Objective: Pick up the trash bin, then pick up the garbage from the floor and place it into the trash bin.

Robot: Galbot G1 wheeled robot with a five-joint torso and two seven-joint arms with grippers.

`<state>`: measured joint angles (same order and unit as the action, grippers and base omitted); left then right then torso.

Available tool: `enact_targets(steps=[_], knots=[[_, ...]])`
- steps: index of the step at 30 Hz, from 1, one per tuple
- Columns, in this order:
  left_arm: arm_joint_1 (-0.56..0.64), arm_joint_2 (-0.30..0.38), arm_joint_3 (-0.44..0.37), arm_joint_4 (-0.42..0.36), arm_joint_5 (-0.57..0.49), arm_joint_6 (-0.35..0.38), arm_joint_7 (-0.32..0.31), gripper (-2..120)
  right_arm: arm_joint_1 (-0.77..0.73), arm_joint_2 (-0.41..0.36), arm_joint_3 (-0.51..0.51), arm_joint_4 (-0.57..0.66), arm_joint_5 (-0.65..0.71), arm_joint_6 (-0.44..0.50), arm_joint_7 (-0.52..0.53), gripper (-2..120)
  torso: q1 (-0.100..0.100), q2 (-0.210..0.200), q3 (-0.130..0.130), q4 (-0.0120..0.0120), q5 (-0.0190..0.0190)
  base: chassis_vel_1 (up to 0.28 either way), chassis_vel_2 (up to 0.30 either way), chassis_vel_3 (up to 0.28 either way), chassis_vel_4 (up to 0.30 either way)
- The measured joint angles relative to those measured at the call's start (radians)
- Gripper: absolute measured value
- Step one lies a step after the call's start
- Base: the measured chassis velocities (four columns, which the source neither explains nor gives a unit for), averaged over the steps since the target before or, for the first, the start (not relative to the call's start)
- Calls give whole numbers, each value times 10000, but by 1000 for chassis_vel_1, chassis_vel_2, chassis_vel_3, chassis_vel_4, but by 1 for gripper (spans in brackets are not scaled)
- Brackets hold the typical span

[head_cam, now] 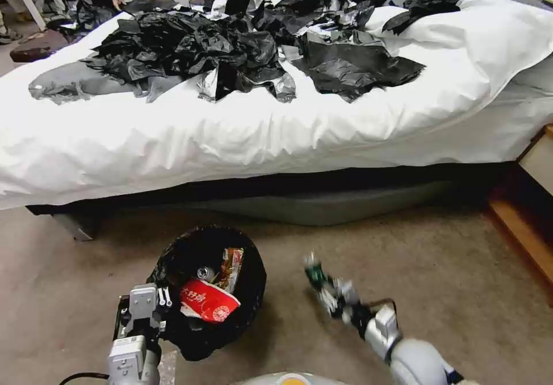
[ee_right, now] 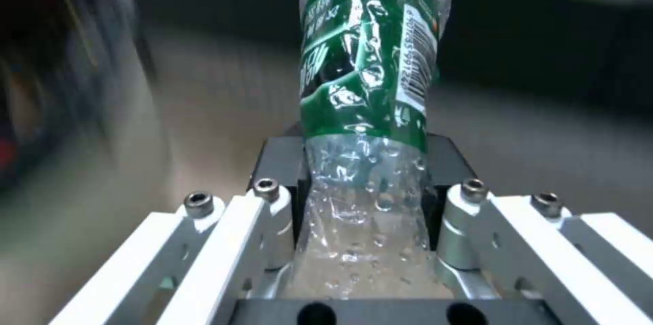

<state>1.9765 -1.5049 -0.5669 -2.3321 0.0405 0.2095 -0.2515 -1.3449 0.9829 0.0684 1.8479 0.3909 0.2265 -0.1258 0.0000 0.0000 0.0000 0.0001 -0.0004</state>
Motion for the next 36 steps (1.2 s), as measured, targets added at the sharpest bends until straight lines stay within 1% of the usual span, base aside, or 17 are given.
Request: enact_targets(steps=[1,3,4,6,7,9,10,12,14,15,16,18,22,24,26,27,36], knots=[[0,0,0,0,0,0,0,3,0,0,0,0,0,0,0,25,0,0,0,0,0,0,0,0,0],[-27,-10,53,47,77,18,2,3,302,192,16,1436,-45,277,-35,25,0,0,1,-1,3,0,0,0,0],[-27,-10,53,47,77,18,2,3,302,192,16,1436,-45,277,-35,25,0,0,1,-1,3,0,0,0,0],[-41,-14,88,54,125,46,-11,3,655,235,-190,2547,-38,351,-228,25,0,0,0,0,0,0,0,0,0],[-41,-14,88,54,125,46,-11,3,655,235,-190,2547,-38,351,-228,25,0,0,0,0,0,0,0,0,0],[-41,-12,112,54,166,68,-27,3,1064,188,-575,3355,64,347,-460,25,-1,0,0,-1,2,0,0,0,0],[-41,-12,112,54,166,68,-27,3,1064,188,-575,3355,64,347,-460,25,-1,0,0,-1,2,0,0,0,0],[-21,-16,162,54,235,74,-36,3,1560,112,-1191,3819,169,193,-535,25,0,0,0,-2,3,0,0,0,0],[-19,-29,178,55,265,75,-35,3,1836,81,-1573,3914,217,82,-526,25,0,0,0,-2,1,0,0,0,0],[-21,-45,189,60,290,75,-35,3,2062,66,-1897,3934,267,-58,-512,25,0,0,0,0,3,0,0,0,0],[-21,-45,189,60,290,75,-35,3,2062,66,-1897,3934,267,-58,-512,25,0,0,0,0,3,0,0,0,0],[-20,-88,238,87,367,75,-36,3,2616,81,-2676,3745,386,-379,-431,25,0,0,0,0,2,0,0,0,0],[-21,-130,273,90,419,75,-34,3,2949,194,-3176,3421,394,-473,-401,25,0,0,0,0,3,0,0,0,0],[-23,-178,314,91,481,75,-25,3,3275,429,-3742,2892,379,-540,-353,25,0,0,0,1,4,0,0,0,0],[-23,-186,317,91,489,75,-23,3,3330,493,-3865,2760,379,-561,-351,25,1,0,0,0,3,0,0,0,0],[-20,-203,317,75,499,76,-21,3,3455,661,-4163,2303,355,-593,-372,25,0,0,0,-1,3,0,0,0,0],[-17,-211,297,45,480,80,-16,3,3708,1135,-4578,740,163,-396,-386,25,1,0,0,1,3,0,0,0,0]])
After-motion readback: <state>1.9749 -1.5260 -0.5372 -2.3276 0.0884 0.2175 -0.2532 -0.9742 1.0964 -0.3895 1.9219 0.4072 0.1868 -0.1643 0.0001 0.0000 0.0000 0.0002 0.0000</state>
